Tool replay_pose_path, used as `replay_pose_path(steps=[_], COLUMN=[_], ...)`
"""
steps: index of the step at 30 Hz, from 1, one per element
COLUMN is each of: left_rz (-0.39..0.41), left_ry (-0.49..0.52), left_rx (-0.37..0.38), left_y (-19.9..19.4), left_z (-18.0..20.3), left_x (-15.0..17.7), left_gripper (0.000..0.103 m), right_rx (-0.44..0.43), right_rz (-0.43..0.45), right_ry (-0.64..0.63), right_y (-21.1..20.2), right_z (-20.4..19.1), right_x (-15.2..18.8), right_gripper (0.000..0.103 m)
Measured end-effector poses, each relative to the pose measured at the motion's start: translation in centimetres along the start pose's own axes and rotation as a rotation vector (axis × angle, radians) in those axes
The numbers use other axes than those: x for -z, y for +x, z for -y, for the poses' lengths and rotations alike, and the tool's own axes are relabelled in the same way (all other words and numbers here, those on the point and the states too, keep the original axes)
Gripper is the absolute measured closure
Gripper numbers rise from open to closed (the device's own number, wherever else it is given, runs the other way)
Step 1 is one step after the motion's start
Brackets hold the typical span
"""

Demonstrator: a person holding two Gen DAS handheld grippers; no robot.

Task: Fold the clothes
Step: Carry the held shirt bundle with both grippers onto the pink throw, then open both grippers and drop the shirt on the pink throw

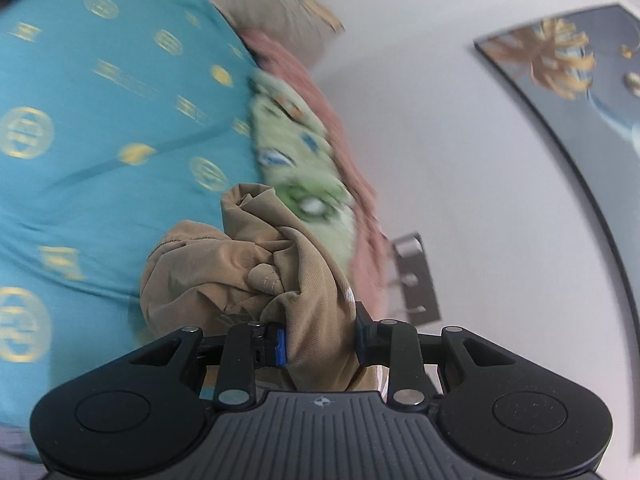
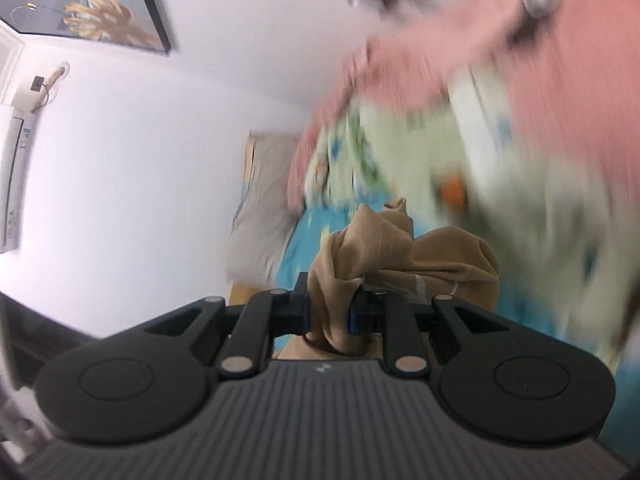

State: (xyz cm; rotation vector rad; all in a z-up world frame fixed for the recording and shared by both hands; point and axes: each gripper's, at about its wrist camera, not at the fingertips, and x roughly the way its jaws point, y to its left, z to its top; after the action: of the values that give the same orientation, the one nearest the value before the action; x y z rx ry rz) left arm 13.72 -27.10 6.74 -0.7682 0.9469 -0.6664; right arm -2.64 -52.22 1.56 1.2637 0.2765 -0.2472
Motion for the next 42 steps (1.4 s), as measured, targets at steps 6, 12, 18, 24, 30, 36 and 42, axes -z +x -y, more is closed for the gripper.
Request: replay_pose_path(steps=[6, 12, 18, 24, 30, 36, 42], left_rz=[-0.016, -0.076, -0.215, -0.24, -0.187, -0.029, 0.107], left_ry=[0.056, 0.189, 0.327, 0.434, 0.622, 0.811, 0.886], left_rx=[0.124, 0.127, -0.012, -0.084, -0.084, -0.086, -0.1], left_y=[11.8, 20.5, 22.8, 21.8, 16.3, 7.8, -0.8], left_z=[9.6, 11.7, 5.3, 4.4, 9.6, 12.4, 12.8], left_x=[-1.4, 1.6, 7.7, 9.0, 10.0, 12.7, 15.1], left_gripper=[0.071, 0.069, 0.068, 0.045, 0.017, 0.0, 0.0], right_rx=[0.011, 0.143, 0.329, 0.367, 0.402, 0.37, 0.316], right_rz=[0.16, 0.238, 0.078, 0.063, 0.097, 0.17, 0.2], right_ry=[-0.136, -0.317, -0.285, -0.289, -0.417, -0.596, -0.755], right_y=[-0.3, -0.5, -0.4, -1.8, -5.2, -10.1, -14.7], right_z=[-3.1, -0.2, 9.4, 11.0, 6.2, 1.0, -2.8], right_x=[-12.4, -16.4, -12.9, -9.7, -7.8, -4.2, 1.2], right_gripper=[0.082, 0.082, 0.082, 0.079, 0.074, 0.006, 0.006])
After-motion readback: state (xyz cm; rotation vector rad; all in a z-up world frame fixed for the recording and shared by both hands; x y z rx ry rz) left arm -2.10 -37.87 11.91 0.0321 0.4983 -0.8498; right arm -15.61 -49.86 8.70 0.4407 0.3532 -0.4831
